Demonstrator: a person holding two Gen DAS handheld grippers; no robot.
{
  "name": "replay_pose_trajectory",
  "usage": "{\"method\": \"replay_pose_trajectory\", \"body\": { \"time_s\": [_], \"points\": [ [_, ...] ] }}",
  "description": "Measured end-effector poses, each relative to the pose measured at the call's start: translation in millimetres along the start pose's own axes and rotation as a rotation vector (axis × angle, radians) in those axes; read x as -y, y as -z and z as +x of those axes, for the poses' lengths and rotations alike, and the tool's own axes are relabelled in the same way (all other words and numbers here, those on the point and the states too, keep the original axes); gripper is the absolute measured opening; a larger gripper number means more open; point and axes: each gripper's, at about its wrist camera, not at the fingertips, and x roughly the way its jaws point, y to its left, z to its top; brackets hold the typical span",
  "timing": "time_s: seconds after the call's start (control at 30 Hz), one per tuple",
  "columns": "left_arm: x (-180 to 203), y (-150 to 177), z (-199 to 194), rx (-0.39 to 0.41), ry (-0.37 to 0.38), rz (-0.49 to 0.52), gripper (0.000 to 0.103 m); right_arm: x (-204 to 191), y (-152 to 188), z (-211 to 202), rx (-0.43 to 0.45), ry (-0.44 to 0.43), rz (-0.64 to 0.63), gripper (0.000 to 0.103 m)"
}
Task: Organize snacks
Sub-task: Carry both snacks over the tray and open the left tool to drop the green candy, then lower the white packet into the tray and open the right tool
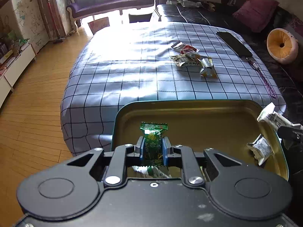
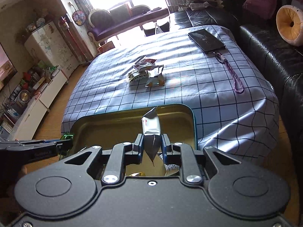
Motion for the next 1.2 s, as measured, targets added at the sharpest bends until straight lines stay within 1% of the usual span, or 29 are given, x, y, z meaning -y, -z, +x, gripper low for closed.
{"method": "replay_pose_trajectory", "body": {
  "time_s": [0.17,0.23,0.33,0.4,0.57,0.7,0.8,0.9,0.93,1.2],
  "points": [
    [-1,-16,16,-0.009,-0.021,-0.005,0.019,-1,0,3,-0.012,0.002,-0.003,0.028],
    [-1,-18,17,0.003,-0.039,0.0,0.023,-1,-1,4,-0.016,0.003,-0.003,0.028],
    [-3,-17,14,0.008,-0.029,-0.01,0.028,-3,-3,7,-0.021,0.003,-0.006,0.028],
    [-5,-14,13,-0.002,-0.025,-0.018,0.028,-4,-3,9,-0.027,0.003,-0.01,0.028],
    [-6,-4,10,-0.019,-0.047,-0.028,0.028,-11,-6,15,-0.032,0.004,-0.034,0.028],
    [-7,4,7,-0.036,-0.037,-0.031,0.028,-19,-9,18,-0.024,0.004,-0.069,0.028],
    [-5,7,6,-0.042,-0.033,-0.027,0.028,-24,-12,19,-0.01,-0.012,-0.086,0.028],
    [-3,10,5,-0.041,-0.04,-0.016,0.028,-25,-14,18,0.004,-0.025,-0.081,0.03],
    [-2,11,5,-0.042,-0.041,-0.01,0.028,-25,-14,18,0.004,-0.029,-0.077,0.035],
    [6,16,9,-0.065,-0.033,0.003,0.028,-18,-11,14,-0.01,-0.012,-0.053,0.036]
  ]
}}
